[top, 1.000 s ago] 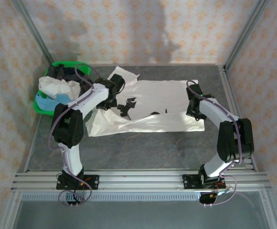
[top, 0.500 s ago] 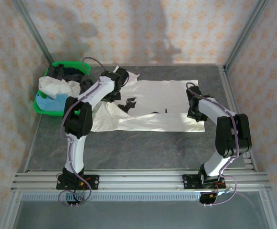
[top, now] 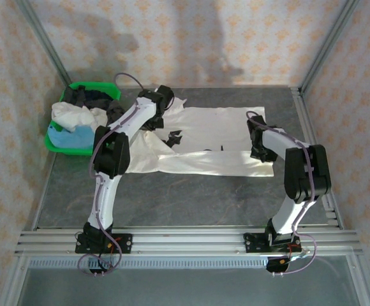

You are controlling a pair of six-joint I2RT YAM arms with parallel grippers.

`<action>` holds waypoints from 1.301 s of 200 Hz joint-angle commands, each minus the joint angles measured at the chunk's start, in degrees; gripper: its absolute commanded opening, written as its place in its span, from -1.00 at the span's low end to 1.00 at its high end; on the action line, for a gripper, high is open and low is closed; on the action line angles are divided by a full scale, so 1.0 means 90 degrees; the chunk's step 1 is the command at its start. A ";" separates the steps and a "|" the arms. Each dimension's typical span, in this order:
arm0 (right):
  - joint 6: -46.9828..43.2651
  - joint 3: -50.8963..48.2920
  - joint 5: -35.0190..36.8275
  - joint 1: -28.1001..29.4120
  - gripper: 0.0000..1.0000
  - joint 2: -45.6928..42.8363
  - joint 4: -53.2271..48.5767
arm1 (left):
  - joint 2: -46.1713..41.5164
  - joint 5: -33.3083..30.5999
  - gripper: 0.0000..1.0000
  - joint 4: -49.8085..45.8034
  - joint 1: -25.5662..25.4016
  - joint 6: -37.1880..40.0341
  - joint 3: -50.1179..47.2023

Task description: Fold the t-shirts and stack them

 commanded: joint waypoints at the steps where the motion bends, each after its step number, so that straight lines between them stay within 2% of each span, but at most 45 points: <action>1: -0.0053 0.0301 0.0458 -0.0050 -1.00 0.0113 -0.0398 | 0.0291 -0.0093 -0.90 -0.0414 0.0080 0.0186 0.0472; 14: -0.0047 0.0432 0.0675 -0.0050 -0.92 0.0077 -0.0649 | 0.0311 -0.0187 -0.70 -0.0521 0.0084 0.0241 0.0627; 37: 0.0101 0.0614 0.1371 -0.0055 -0.60 -0.0185 -0.1191 | 0.0054 -0.0503 -0.03 -0.0743 0.0129 0.0258 0.0645; 48: 0.0221 0.0643 0.1605 -0.0051 -0.37 -0.0377 -0.1472 | -0.0217 -0.0672 0.11 -0.0791 0.0153 0.0244 0.0412; 69: 0.0422 0.0388 0.1447 -0.0006 -0.14 -0.0961 -0.1688 | -0.0992 -0.0835 0.24 -0.0691 0.0163 0.0093 -0.0575; 79: 0.0379 0.0076 0.0969 0.0113 -0.10 -0.1335 -0.1443 | -0.1529 -0.0665 0.25 -0.0428 0.0139 0.0001 -0.1393; 98: 0.0208 -0.0757 -0.0782 0.0389 -0.06 -0.1942 -0.0347 | -0.2735 0.0061 0.25 0.0539 0.0085 -0.0219 -0.3252; 108: 0.0231 -0.1147 -0.1674 0.0437 -0.03 -0.1997 0.0354 | -0.3207 0.0544 0.23 0.1080 0.0076 -0.0362 -0.4208; 118: 0.0337 -0.1302 -0.2146 0.0452 -0.04 -0.1807 0.0688 | -0.3487 0.0995 0.17 0.1555 0.0070 -0.0429 -0.5001; 132: 0.0415 -0.1286 -0.2177 0.0469 -0.06 -0.1415 0.0716 | -0.3507 0.1251 0.07 0.1969 0.0069 -0.0644 -0.5691; 148: 0.0476 -0.1284 -0.1856 0.0425 -0.09 -0.1073 0.0641 | -0.3169 0.0894 -0.17 0.1896 0.0123 -0.0715 -0.5904; 171: 0.0586 -0.1341 -0.1617 0.0225 -0.11 -0.0802 0.0469 | -0.2901 0.0552 -0.29 0.1924 0.0263 -0.0770 -0.6023; 221: 0.0926 -0.1814 -0.2103 -0.0807 -0.13 -0.0848 0.0641 | -0.2975 0.0493 -0.38 0.1945 0.0573 -0.0788 -0.6191; 240: 0.0911 -0.1898 -0.2219 -0.0989 -0.15 -0.0982 0.0632 | -0.3102 0.0413 -0.41 0.1812 0.0632 -0.0814 -0.6322; 260: 0.0889 -0.1965 -0.2534 -0.0988 -0.15 -0.1452 0.0566 | -0.3411 0.0395 -0.26 0.1658 0.0608 -0.0813 -0.6334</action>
